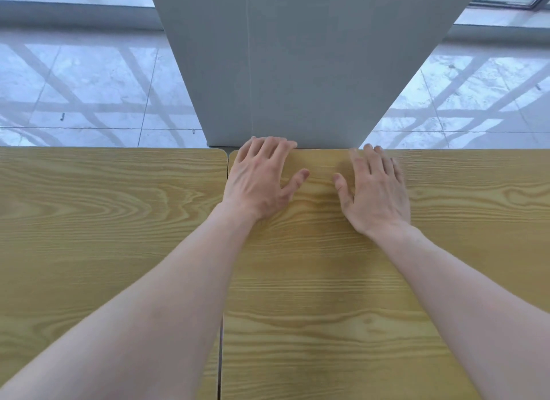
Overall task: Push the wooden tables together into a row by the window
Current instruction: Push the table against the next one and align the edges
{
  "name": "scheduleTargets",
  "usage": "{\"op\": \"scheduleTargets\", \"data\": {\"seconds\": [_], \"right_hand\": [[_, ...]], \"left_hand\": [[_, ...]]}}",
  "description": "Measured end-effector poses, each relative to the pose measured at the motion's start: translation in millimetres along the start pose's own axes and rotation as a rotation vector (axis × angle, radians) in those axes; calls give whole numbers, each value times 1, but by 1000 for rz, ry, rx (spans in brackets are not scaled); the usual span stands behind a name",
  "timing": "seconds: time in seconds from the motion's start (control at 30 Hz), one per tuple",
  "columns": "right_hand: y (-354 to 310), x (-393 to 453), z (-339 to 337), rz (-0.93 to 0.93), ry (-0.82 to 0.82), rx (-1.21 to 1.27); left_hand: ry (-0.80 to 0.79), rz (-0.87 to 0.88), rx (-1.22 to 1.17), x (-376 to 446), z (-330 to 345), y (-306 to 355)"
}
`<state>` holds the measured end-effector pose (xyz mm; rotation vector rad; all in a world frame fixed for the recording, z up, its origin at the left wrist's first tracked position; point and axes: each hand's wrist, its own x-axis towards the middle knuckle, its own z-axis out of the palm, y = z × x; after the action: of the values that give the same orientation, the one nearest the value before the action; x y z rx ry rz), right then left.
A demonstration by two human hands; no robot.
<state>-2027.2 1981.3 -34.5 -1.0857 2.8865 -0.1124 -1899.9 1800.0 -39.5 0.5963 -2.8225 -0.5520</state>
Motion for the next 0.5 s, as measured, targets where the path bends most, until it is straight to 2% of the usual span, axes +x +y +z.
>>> {"op": "scheduleTargets", "data": {"seconds": [0.23, 0.5], "right_hand": [[-23, -84, -11, 20, -9, 54], [-15, -219, -8, -59, 14, 89]], "left_hand": [[45, -50, 14, -79, -27, 14], [68, -135, 39, -223, -23, 71]]}}
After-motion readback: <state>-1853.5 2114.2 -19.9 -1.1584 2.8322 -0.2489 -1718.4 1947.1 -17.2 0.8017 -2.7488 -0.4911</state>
